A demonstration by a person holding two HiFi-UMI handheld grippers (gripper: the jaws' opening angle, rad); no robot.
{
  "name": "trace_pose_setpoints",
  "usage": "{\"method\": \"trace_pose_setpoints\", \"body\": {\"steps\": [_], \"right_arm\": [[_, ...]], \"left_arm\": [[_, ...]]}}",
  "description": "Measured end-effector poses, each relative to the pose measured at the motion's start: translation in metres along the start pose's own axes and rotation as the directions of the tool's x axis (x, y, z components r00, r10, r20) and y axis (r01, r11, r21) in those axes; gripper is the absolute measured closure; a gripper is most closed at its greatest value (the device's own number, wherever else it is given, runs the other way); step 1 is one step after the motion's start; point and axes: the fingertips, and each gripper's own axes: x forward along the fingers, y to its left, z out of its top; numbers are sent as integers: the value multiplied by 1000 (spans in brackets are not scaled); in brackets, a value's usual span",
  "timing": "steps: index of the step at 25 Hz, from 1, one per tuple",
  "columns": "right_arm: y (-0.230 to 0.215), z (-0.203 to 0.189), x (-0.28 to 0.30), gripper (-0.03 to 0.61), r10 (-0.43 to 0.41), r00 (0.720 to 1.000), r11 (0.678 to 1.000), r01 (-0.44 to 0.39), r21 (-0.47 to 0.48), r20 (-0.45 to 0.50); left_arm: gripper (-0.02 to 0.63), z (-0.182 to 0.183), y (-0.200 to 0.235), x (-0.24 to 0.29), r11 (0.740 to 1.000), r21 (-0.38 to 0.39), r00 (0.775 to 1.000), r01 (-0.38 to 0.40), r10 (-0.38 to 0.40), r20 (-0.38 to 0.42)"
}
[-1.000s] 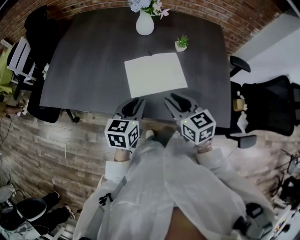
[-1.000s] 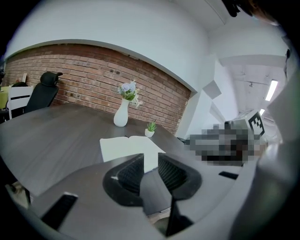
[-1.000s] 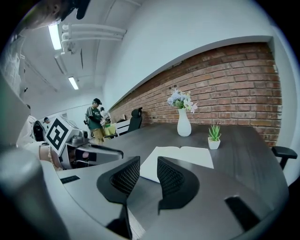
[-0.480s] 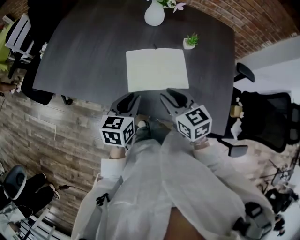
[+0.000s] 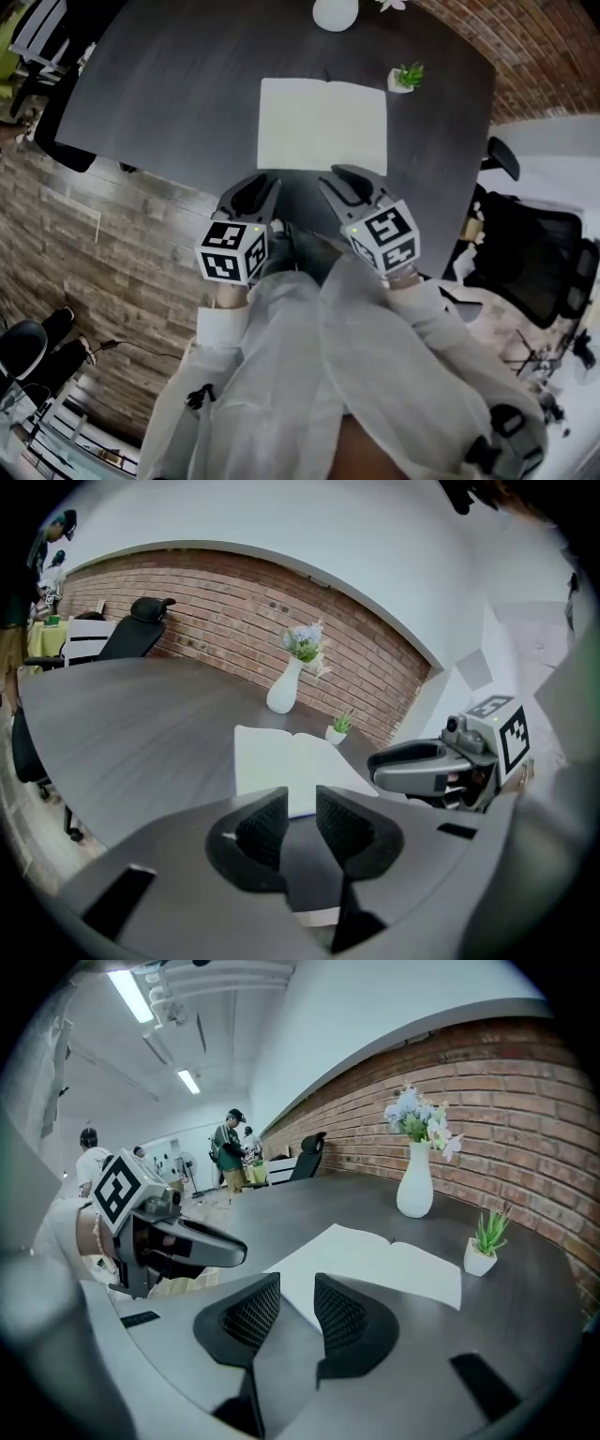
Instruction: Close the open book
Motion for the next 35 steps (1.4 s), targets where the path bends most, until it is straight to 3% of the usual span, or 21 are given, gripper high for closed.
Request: {"method": "trace_pose_setpoints", "body": {"steps": [9, 16, 22, 30, 35], "right_arm": [[15, -20, 34, 486, 100, 983, 986, -119, -117, -157], [14, -33, 54, 486, 95, 965, 959, -154, -236, -246], [2, -47, 71, 482, -1, 946, 874, -157, -460, -325], [1, -57, 79, 456, -42, 923, 753, -222, -620, -382], [1, -57, 83, 448, -73, 929, 679, -220, -700, -362]], "left_arm": [[525, -14, -6, 15, 1000, 0, 999, 23, -23, -41], [525, -25, -7, 24, 999, -21, 997, 35, -36, -67], [525, -24, 0, 29, 999, -47, 998, 25, -28, -64], [525, -25, 6, 24, 993, -119, 999, 15, -21, -45], [525, -26, 9, 22, 992, -128, 999, 4, -9, -41]]}}
